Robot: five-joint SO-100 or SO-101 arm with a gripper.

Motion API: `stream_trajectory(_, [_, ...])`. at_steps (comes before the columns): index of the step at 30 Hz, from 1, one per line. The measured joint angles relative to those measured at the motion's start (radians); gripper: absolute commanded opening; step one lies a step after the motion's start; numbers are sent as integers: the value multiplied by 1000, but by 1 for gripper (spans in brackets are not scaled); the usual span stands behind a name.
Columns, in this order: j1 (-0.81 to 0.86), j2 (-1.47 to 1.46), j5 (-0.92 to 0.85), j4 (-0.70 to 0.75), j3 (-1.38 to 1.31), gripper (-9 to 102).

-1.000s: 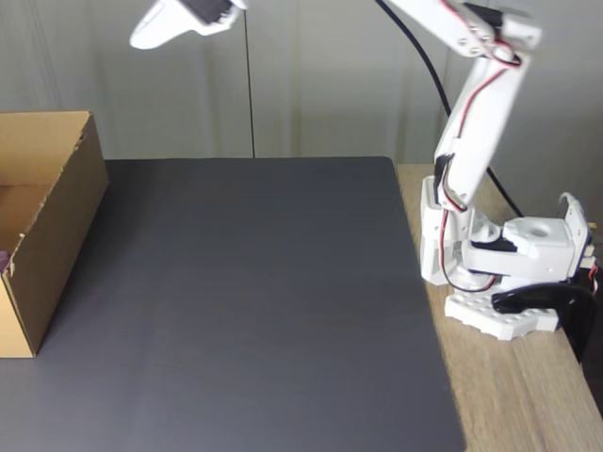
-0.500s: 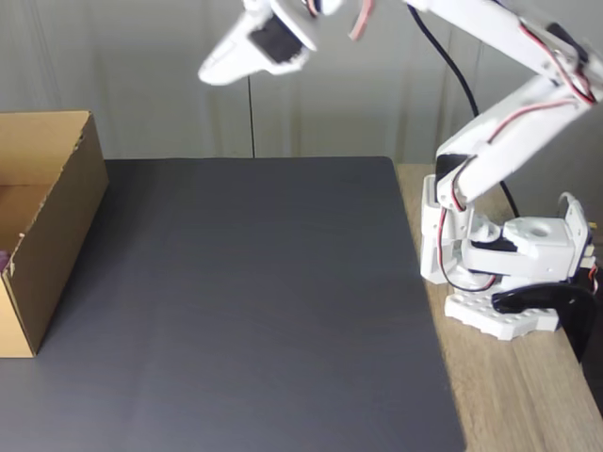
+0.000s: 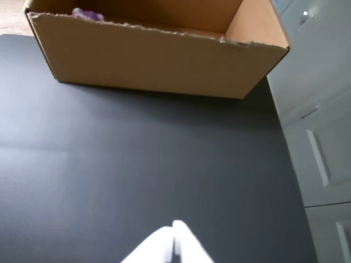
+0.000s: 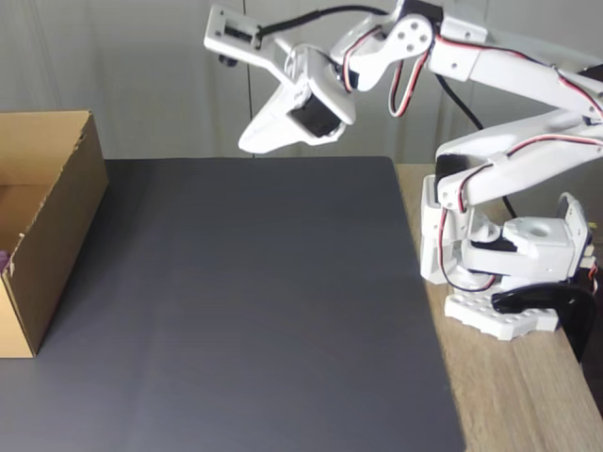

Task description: Grasp a ball and put it in the box.

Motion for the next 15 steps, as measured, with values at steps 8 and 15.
stream_trajectory(8, [46,84,-5,-12,137,0])
stream_trajectory(15, [64,268,-63,28,314,0])
